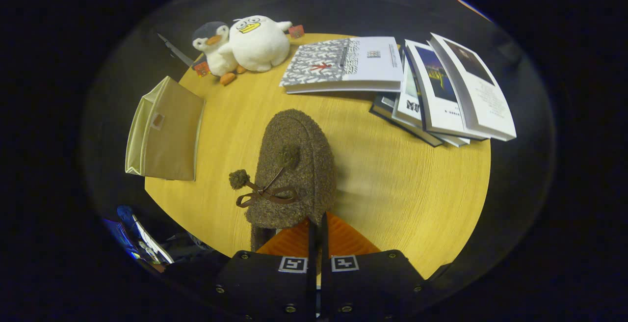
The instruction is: Open the storage box then place both shoes into the box .Put the left shoe in first, then the right shoe, with the right side of both shoes facing outward in a uniform manner.
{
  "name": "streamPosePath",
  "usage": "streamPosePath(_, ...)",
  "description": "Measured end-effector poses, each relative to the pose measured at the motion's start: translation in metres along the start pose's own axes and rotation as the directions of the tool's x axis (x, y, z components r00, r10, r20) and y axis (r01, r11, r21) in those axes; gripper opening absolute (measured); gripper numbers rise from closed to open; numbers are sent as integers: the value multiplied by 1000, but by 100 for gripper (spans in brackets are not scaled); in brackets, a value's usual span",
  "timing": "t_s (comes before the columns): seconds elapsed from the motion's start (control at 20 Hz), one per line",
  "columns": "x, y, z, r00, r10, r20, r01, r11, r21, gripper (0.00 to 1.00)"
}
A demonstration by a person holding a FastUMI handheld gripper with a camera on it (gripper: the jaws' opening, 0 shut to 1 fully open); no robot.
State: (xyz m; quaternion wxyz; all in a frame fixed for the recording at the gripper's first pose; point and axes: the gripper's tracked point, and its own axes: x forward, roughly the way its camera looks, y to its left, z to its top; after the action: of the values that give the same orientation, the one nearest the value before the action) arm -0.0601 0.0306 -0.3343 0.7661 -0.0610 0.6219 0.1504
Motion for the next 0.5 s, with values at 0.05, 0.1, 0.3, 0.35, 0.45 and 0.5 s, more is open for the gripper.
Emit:
streamPosePath(0.05, -9, 14, 9, 1000, 15, 14, -15, 1000, -16, 4)
streamPosePath(0.1, -17, 26, 17, 999, 33, 25, -33, 999, -31, 4)
streamPosePath(0.3, -29, 78, 52, 996, 85, 41, -80, 992, -100, 4)
streamPosePath(0.35, -33, 96, 62, 993, 106, 44, -100, 987, -124, 4)
streamPosePath(0.45, -42, 134, 80, 988, 148, 47, -137, 974, -179, 4)
streamPosePath(0.5, -45, 151, 90, 985, 165, 48, -152, 966, -209, 4)
